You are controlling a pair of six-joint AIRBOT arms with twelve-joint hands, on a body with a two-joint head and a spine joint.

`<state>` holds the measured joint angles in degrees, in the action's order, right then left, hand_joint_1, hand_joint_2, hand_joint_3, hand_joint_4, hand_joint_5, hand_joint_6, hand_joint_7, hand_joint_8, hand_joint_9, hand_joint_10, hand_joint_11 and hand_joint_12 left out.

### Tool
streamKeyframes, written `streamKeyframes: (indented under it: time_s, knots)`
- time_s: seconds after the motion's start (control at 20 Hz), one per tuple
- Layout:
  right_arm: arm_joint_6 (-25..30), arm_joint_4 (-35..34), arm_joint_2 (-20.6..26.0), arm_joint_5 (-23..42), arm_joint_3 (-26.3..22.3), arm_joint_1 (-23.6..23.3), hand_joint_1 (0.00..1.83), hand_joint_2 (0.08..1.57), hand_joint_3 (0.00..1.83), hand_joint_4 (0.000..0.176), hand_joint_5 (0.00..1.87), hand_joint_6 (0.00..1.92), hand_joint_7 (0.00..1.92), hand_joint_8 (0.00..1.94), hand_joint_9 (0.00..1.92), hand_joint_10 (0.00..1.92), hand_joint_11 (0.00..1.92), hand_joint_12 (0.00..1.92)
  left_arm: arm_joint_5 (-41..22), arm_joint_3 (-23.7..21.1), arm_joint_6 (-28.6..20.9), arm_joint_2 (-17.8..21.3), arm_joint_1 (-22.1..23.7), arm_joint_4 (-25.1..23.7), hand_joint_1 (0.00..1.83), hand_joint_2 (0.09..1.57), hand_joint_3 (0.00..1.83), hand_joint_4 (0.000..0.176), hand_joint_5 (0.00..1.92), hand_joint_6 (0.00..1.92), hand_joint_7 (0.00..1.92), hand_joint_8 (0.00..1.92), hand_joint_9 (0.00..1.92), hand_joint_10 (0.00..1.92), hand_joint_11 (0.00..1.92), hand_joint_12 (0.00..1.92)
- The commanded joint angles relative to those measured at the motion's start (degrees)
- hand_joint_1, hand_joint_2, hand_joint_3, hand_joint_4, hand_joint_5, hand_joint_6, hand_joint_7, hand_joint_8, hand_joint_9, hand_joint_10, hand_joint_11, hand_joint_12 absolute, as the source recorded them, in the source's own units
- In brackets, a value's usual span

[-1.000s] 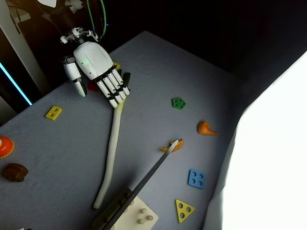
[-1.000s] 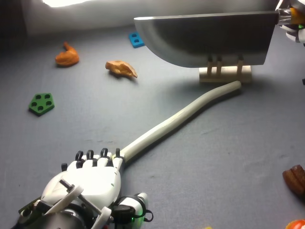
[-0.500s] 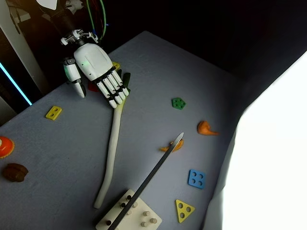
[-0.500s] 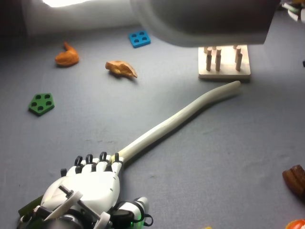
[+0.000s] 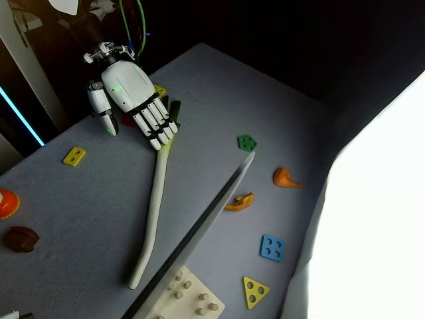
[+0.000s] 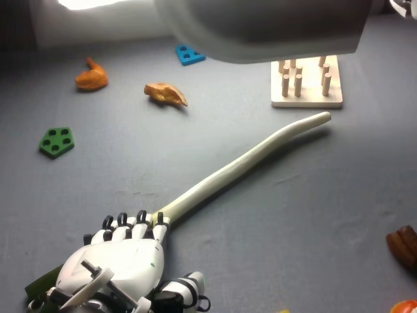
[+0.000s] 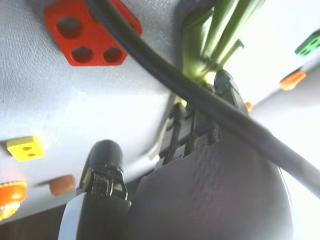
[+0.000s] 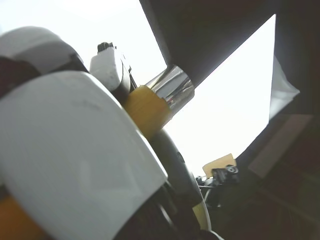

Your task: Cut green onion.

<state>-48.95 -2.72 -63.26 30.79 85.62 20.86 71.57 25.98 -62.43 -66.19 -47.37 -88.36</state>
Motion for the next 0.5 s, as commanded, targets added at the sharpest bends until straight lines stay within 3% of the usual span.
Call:
streamKeyframes:
  time_s: [0.0,0.15,0.25,0.45]
  knots:
    - [0.0,-1.1,1.2,7.0,-1.1,-1.0,1.62,0.83,0.61,0.176,1.37,1.92,1.53,1.94,1.6,1.92,1.64,1.92,1.3,0.0,0.0,-0.3,-0.4,0.4,0.05,1.46,0.0,0.0,0.0,0.0,0.0,0.0,0.0,0.0,0.0,0.0]
    - [-2.8,-2.9,3.0,8.2,-6.2,-0.9,1.6,0.89,0.58,0.176,1.38,1.92,1.51,1.94,1.59,1.92,1.65,1.92,1.3,-0.1,0.0,-0.3,-0.4,0.8,0.11,1.44,0.0,0.0,0.03,0.01,0.0,0.0,0.0,0.0,0.0,0.0]
    - [-14.2,-12.4,3.4,11.7,-10.0,0.2,1.59,0.92,0.52,0.176,1.39,1.92,1.49,1.94,1.57,1.92,1.63,1.92,1.3,-0.2,0.0,-0.3,-0.4,1.0,0.1,1.45,0.0,0.0,0.01,0.0,0.0,0.0,0.0,0.0,0.0,0.0]
    - [-27.5,-23.6,4.1,15.8,-16.5,1.9,1.57,0.9,0.56,0.176,1.37,1.92,1.51,1.94,1.57,1.92,1.62,1.92,1.3,-0.3,0.0,-0.3,-0.4,1.1,0.11,1.44,0.0,0.0,0.01,0.0,0.0,0.0,0.0,0.0,0.0,0.0]
